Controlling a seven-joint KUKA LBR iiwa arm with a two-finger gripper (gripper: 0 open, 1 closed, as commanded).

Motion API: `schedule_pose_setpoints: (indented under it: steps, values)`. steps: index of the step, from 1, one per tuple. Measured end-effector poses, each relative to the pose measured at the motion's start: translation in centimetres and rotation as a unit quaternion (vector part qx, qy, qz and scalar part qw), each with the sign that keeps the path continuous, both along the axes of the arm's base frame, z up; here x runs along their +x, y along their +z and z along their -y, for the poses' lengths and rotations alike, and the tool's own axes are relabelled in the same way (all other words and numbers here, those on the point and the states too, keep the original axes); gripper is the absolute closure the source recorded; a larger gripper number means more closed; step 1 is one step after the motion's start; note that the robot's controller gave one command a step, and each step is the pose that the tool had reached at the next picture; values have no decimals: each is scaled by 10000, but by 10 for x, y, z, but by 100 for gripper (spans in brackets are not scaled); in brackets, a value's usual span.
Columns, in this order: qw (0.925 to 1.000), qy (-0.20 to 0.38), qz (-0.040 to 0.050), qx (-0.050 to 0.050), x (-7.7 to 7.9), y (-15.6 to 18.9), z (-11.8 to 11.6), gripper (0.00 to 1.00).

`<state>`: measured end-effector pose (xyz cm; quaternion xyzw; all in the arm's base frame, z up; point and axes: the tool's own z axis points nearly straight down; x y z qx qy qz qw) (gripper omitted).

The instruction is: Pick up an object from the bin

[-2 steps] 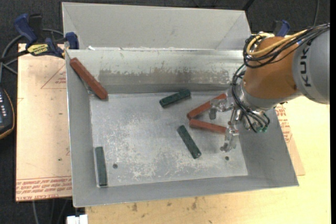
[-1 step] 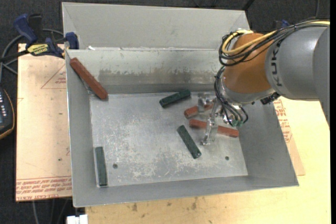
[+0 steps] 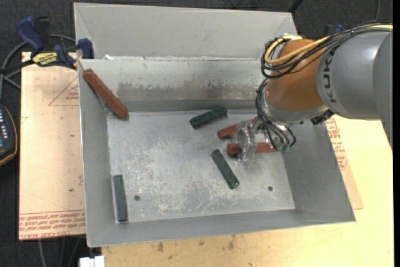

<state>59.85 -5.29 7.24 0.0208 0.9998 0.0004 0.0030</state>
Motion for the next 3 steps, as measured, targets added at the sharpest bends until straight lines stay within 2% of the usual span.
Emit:
schedule_pose_setpoints:
  steps: [1,2,3]
  values:
    - [9800,1988,4,-7,-1,44,-31,100]
    - [9810,1941,19,-9,-48,-1,-17,100]
    - [9421,3353,18,-31,-52,144,2,100]
